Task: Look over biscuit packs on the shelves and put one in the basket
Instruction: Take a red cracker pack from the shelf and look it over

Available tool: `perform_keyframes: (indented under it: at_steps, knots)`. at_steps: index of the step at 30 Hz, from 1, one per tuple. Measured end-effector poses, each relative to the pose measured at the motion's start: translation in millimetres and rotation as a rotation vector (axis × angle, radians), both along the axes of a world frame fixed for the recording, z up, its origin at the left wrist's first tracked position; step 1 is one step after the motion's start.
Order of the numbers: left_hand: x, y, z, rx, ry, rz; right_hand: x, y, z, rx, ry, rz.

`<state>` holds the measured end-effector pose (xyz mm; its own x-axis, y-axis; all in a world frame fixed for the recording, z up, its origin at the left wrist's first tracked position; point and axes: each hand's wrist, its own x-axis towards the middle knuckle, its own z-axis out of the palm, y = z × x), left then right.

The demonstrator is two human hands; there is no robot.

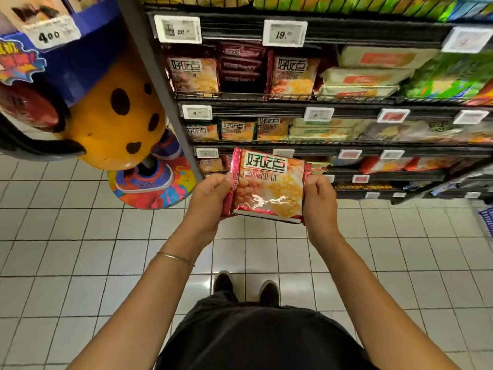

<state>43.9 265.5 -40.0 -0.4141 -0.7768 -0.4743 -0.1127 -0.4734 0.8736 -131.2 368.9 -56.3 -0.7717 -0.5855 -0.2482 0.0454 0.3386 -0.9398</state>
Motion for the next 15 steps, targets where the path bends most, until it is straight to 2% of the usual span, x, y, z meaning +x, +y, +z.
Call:
perform_keyframes:
  at_steps: [2, 5, 8, 11, 15]
  knots:
    - [-15, 15, -3, -0.026, -0.046, -0.009, -17, 10, 3, -0.014, -0.073, -0.019]
    - [-35, 31, -9, -0.068, -0.126, -0.011, -41, 22, 7, -0.065, -0.313, -0.059]
    - [-46, 49, -8, 0.057, -0.046, 0.005, -55, 37, 11, -0.124, -0.498, -0.013]
    - [-47, 63, -6, 0.149, 0.031, 0.087, -61, 52, 12, -0.163, -0.528, 0.062]
    - [-51, 71, 4, 0.245, 0.145, 0.111, -70, 55, 18, -0.199, -0.441, 0.142]
